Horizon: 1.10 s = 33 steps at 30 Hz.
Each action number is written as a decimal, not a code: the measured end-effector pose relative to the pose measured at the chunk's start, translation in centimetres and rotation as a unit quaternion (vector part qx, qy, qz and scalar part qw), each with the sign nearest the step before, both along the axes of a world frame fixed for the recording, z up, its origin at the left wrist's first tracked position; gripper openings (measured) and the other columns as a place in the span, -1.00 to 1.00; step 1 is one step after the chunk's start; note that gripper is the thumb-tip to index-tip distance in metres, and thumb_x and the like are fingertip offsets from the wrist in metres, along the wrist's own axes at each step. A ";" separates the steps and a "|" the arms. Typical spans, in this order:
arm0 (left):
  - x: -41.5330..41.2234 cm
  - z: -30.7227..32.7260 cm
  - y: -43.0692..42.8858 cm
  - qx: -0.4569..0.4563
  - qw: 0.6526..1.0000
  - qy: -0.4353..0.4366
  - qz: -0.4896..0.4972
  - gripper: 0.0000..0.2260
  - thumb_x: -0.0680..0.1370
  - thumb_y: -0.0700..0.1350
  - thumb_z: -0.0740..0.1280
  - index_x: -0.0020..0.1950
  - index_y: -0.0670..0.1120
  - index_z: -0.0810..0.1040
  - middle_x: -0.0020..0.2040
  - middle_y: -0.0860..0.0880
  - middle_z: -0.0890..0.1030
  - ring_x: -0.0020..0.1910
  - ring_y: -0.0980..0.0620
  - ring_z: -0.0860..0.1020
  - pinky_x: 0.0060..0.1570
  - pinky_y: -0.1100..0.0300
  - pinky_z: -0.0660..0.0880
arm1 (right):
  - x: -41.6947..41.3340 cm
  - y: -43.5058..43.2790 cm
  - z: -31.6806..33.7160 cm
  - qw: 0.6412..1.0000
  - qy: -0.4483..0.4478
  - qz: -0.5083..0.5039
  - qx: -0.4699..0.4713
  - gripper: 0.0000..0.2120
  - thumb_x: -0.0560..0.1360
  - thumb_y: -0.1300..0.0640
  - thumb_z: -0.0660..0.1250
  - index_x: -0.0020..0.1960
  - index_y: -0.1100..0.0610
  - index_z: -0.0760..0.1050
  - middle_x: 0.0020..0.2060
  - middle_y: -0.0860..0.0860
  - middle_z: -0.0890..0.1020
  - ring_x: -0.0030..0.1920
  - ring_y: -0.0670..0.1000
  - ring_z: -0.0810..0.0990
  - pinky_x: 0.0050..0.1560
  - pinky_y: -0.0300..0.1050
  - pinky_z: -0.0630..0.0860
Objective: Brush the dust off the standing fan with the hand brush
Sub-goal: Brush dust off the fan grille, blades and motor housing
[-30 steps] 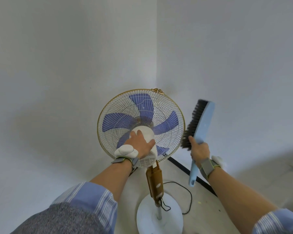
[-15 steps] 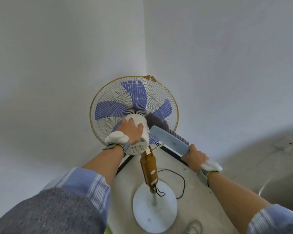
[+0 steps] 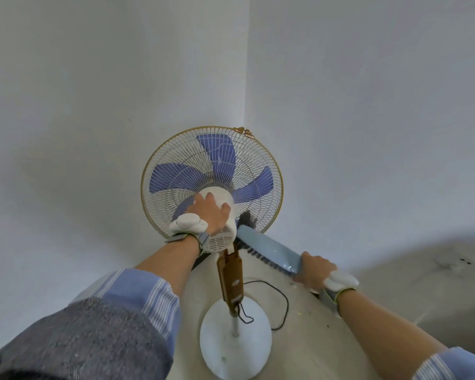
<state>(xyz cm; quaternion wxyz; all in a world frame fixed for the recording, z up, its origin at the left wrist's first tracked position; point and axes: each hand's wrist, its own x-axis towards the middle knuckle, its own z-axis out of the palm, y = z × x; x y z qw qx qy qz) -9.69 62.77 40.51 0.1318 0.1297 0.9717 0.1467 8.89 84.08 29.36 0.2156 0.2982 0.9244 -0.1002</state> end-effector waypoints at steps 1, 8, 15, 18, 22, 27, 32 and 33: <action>-0.1 -0.1 0.0 -0.004 1.000 0.001 0.007 -0.42 0.56 0.26 0.00 0.42 -0.08 0.28 0.37 -0.21 0.29 0.26 -0.28 0.41 0.24 -0.08 0.39 | -0.2 -0.1 0.5 1.000 0.027 0.009 0.006 -0.50 0.45 -0.26 0.30 0.19 0.08 0.35 0.04 0.05 0.61 -0.01 0.11 0.62 -0.14 -0.10 0.45; 0.8 -0.4 0.2 0.011 1.000 -0.003 0.029 -0.40 0.53 0.22 0.07 0.44 -0.13 0.29 0.35 -0.24 0.35 0.26 -0.31 0.41 0.21 -0.09 0.43 | -0.3 1.9 2.0 0.998 0.053 -0.025 -0.037 -0.52 0.46 -0.17 0.34 0.18 0.14 0.35 0.03 0.08 0.61 -0.05 0.12 0.61 -0.08 -0.05 0.52; 1.5 -1.6 0.9 0.001 0.999 -0.001 0.047 -0.48 0.62 0.16 0.09 0.51 -0.07 0.20 0.41 -0.24 0.25 0.32 -0.29 0.37 0.32 -0.08 0.36 | 3.5 6.0 -0.8 0.972 0.052 -0.197 -0.116 -0.54 0.32 -0.06 0.47 0.07 0.23 0.57 -0.15 0.10 0.66 -0.17 0.12 0.64 -0.23 -0.14 0.52; 1.2 -2.0 1.3 0.004 0.999 0.003 0.051 -0.48 0.63 0.15 0.08 0.52 -0.07 0.19 0.40 -0.25 0.24 0.29 -0.31 0.38 0.29 -0.08 0.37 | 3.9 6.0 -1.1 0.965 0.120 -0.204 -0.116 -0.51 0.31 -0.09 0.47 0.10 0.18 0.46 -0.08 0.13 0.62 -0.13 0.16 0.61 -0.16 -0.06 0.54; 0.8 -2.4 1.6 0.015 0.998 0.002 0.061 -0.44 0.60 0.19 0.10 0.53 -0.05 0.17 0.39 -0.27 0.24 0.25 -0.34 0.40 0.26 -0.10 0.40 | 3.2 4.7 -0.6 0.985 0.103 -0.103 -0.095 -0.52 0.40 -0.16 0.41 0.13 0.10 0.34 -0.08 0.04 0.55 -0.12 0.11 0.57 -0.15 -0.07 0.48; 0.9 -2.7 1.0 0.009 0.997 0.019 0.070 -0.42 0.60 0.21 0.09 0.54 -0.04 0.17 0.41 -0.26 0.23 0.25 -0.36 0.42 0.27 -0.12 0.39 | 3.7 4.3 -1.6 0.983 -0.018 -0.132 -0.129 -0.73 0.40 -0.02 0.44 -0.13 0.18 0.52 -0.40 0.00 0.64 -0.26 0.05 0.64 -0.26 -0.17 0.54; 0.7 -3.1 0.6 0.017 0.997 0.024 0.065 -0.44 0.60 0.21 0.09 0.52 -0.04 0.19 0.39 -0.27 0.24 0.20 -0.35 0.45 0.23 -0.10 0.42 | 3.2 4.7 -2.1 0.915 0.132 -0.272 -0.269 -0.73 0.41 0.06 0.46 -0.22 0.30 0.62 -0.43 0.10 0.66 -0.40 0.09 0.63 -0.31 -0.12 0.59; 0.6 -3.1 0.6 0.017 0.998 0.026 0.063 -0.45 0.60 0.21 0.09 0.51 -0.04 0.20 0.37 -0.27 0.25 0.18 -0.35 0.45 0.21 -0.10 0.42 | 2.7 4.5 -2.1 0.912 0.145 -0.266 -0.276 -0.71 0.41 0.05 0.46 -0.19 0.32 0.64 -0.40 0.11 0.68 -0.36 0.12 0.65 -0.28 -0.06 0.60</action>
